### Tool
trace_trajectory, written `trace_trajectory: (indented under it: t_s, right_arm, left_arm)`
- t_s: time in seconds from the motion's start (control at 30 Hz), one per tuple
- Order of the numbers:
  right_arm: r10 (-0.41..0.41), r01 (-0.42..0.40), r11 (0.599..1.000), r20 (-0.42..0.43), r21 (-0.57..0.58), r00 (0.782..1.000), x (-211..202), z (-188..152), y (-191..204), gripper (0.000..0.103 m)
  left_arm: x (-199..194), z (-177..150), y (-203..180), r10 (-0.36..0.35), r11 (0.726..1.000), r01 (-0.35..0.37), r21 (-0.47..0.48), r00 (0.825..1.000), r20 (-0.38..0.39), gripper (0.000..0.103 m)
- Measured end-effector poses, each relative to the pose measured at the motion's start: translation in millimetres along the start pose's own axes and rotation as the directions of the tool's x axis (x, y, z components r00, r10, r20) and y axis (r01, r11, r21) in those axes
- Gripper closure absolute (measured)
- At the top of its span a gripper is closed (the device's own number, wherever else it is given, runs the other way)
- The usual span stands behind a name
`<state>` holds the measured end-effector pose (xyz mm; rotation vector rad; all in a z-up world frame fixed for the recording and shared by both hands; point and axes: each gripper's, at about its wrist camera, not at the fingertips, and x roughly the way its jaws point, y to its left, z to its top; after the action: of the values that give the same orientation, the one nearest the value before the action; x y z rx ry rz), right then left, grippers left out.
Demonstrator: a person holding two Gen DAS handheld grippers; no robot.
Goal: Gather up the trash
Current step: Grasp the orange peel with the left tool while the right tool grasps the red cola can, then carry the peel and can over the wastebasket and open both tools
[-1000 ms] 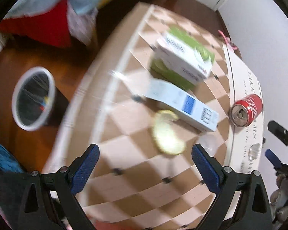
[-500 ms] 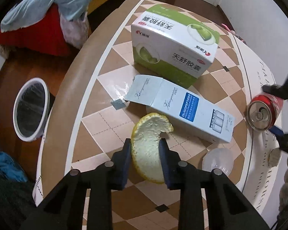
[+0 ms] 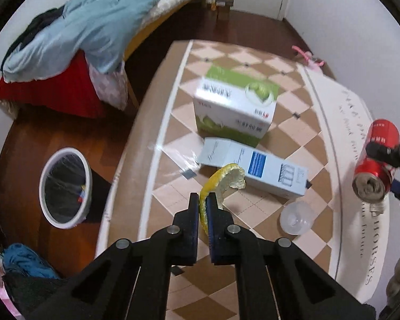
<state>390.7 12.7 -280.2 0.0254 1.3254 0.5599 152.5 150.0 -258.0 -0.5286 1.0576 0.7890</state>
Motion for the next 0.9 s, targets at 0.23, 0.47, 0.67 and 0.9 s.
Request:
trace_trajectory:
  t_s: [0.23,0.47,0.67,0.9]
  right_arm:
    - [0.036,-0.028,0.994,0.071,-0.108,0.997,-61.8,-31.6,15.6,0.027]
    - [0.085,-0.06,0.973,0.102,-0.222,0.991,-109.8,-63.5,51.5,0.027]
    - [0.152,-0.11,0.937,0.104,-0.331,0.983,-135.9,-88.7,115.3,0.028]
    - [0.25,-0.197,0.864,0.055,-0.463,0.967,-135.4,-129.1,221.2,0.028]
  left_arm:
    - [-42.3,8.6,23.8,-0.019,1.0,0.019,-0.003,0.995,0.098,0.1]
    - [-97.9,15.4,65.5,-0.047,0.998,0.055,-0.039,0.981,0.188,0.1]
    - [-137.2,22.0,129.7,-0.005,0.995,0.031,-0.099,0.966,0.258,0.1]
    - [-147.8,20.2,225.7,0.096,0.981,-0.045,-0.19,0.958,0.27,0.1]
